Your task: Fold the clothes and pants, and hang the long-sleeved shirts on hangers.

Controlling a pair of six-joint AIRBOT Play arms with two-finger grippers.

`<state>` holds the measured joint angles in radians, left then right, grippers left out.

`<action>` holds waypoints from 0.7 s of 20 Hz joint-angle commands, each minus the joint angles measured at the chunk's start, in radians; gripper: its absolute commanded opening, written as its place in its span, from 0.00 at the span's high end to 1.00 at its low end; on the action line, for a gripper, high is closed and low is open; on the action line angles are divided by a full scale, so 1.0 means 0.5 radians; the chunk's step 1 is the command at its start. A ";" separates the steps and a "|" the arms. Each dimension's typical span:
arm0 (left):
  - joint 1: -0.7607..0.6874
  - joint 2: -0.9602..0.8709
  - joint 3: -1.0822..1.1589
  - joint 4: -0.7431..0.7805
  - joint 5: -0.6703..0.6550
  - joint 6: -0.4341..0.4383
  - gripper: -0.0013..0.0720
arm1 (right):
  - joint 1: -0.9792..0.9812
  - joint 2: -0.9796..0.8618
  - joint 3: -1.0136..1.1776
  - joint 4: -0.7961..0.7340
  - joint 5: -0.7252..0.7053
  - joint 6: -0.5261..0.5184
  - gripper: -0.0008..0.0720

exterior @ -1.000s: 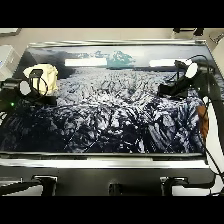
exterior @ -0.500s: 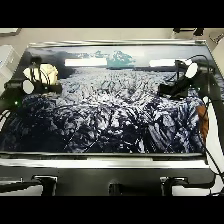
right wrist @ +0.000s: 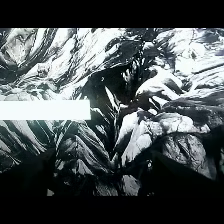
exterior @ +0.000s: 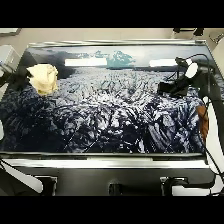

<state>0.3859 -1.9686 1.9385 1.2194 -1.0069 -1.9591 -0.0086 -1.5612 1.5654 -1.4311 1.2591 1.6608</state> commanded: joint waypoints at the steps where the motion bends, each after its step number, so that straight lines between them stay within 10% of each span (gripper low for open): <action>1: 0.211 -0.135 -0.130 -0.665 0.052 0.429 0.00 | 0.002 0.001 -0.001 0.034 -0.010 -0.001 0.07; 14: -0.019 -0.370 -0.129 -0.923 0.901 0.513 0.11 | 0.002 0.002 -0.001 0.182 0.196 0.047 0.07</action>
<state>0.3916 -2.1395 1.8744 0.7979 -0.6193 -1.7081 -0.0086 -1.5612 1.5654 -1.3556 1.3033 1.6798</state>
